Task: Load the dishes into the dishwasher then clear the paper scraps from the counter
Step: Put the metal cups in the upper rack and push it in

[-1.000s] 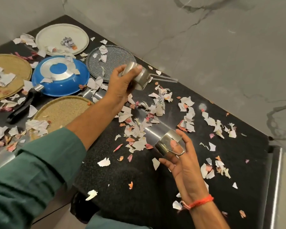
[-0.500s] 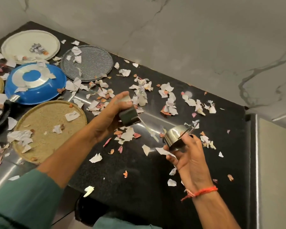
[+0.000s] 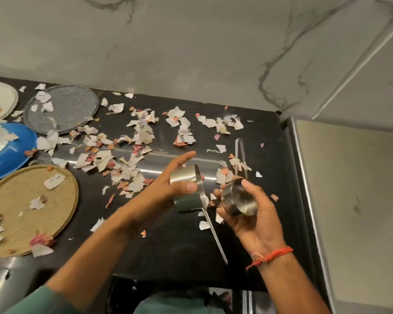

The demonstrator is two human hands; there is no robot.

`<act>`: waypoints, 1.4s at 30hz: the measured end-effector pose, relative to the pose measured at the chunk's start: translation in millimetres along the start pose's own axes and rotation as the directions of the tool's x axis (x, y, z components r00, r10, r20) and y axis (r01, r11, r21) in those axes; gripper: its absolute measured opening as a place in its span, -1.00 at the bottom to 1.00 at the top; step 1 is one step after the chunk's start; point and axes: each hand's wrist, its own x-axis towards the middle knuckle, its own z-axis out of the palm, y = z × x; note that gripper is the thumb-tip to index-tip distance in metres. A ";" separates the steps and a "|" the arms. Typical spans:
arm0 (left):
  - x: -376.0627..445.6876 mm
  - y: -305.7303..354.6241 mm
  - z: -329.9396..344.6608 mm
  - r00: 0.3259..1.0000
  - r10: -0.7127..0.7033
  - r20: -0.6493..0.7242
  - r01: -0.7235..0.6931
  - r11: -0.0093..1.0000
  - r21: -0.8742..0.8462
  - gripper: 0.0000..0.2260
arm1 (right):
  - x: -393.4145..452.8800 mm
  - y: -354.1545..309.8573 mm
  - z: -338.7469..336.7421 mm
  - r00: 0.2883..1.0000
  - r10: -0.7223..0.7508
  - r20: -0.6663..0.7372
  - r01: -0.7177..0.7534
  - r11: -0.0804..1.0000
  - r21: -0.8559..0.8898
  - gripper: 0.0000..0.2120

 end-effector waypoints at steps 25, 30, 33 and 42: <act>-9.7 -74.3 226.4 0.948 -0.138 0.288 0.106 0.987 0.124 -0.29 | -157.1 18.0 -233.4 0.939 -0.217 -0.268 0.298 0.901 0.315 -0.71; 2.6 -85.1 260.5 0.888 -0.236 0.396 0.188 0.970 0.155 -0.42 | -182.9 32.2 -256.6 0.876 -0.275 -0.395 0.431 0.815 0.388 -0.73; 17.5 -89.7 278.5 0.840 -0.305 0.449 0.245 0.951 0.189 -0.47 | -193.6 42.1 -266.4 0.824 -0.311 -0.474 0.507 0.778 0.371 -0.65; 47.7 -121.7 336.5 0.698 -0.509 0.503 0.297 0.846 0.443 -0.67 | -220.8 83.0 -297.3 0.609 -0.237 -0.757 0.614 0.744 0.262 -0.62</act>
